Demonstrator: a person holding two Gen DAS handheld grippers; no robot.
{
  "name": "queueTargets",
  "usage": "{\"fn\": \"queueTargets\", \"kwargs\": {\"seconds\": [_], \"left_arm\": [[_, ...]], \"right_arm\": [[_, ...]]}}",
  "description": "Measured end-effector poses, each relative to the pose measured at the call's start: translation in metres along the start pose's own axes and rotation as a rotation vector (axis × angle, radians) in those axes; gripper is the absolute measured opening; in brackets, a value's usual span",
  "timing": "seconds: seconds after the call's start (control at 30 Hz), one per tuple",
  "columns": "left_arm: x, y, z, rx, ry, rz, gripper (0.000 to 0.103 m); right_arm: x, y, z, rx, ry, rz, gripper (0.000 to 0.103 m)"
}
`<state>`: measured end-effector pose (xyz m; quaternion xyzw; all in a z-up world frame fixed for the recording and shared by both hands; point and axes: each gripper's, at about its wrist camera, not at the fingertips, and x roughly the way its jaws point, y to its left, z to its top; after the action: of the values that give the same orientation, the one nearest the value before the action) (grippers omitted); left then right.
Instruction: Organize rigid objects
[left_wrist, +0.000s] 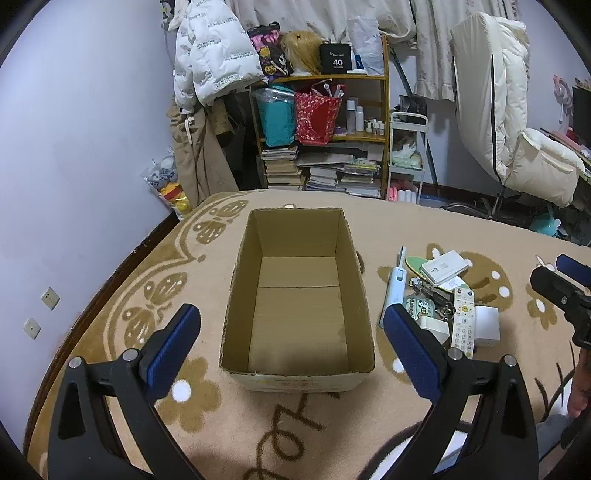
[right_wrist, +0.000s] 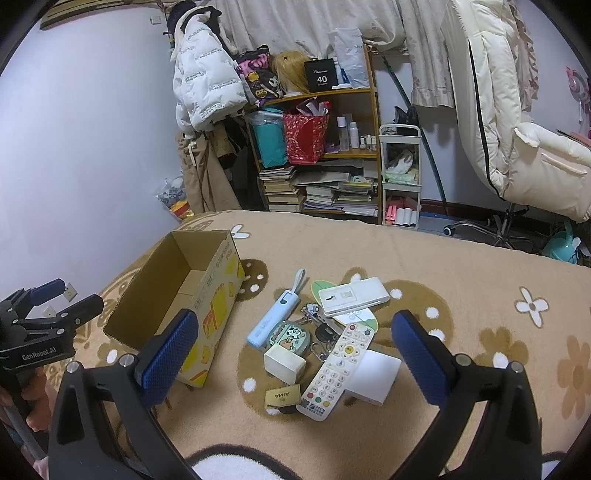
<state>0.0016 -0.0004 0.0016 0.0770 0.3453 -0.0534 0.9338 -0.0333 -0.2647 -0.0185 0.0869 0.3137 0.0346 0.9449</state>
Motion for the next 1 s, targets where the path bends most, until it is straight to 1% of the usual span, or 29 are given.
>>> {"fn": "queueTargets", "kwargs": {"seconds": [0.17, 0.23, 0.43, 0.6, 0.67, 0.8, 1.0], "left_arm": [[0.014, 0.0, 0.009, 0.019, 0.035, 0.004, 0.099], [0.02, 0.001, 0.012, 0.021, 0.047, -0.001, 0.099], [0.05, 0.011, 0.024, 0.007, 0.123, 0.0, 0.099], [0.069, 0.016, 0.031, 0.036, 0.15, 0.032, 0.099], [0.075, 0.019, 0.034, 0.038, 0.162, 0.028, 0.099], [0.096, 0.028, 0.035, 0.011, 0.216, 0.019, 0.099], [0.131, 0.04, 0.024, -0.05, 0.315, 0.011, 0.099]], "right_arm": [[0.006, -0.004, -0.003, 0.007, 0.012, -0.011, 0.103], [0.016, -0.002, -0.003, 0.015, 0.025, -0.015, 0.103], [0.034, -0.005, 0.002, 0.018, 0.06, -0.036, 0.103], [0.053, -0.01, 0.005, 0.02, 0.097, -0.058, 0.103], [0.06, -0.013, 0.005, 0.015, 0.111, -0.069, 0.103], [0.075, -0.021, 0.005, 0.02, 0.146, -0.094, 0.103], [0.096, -0.037, -0.001, 0.046, 0.202, -0.133, 0.103]]}}
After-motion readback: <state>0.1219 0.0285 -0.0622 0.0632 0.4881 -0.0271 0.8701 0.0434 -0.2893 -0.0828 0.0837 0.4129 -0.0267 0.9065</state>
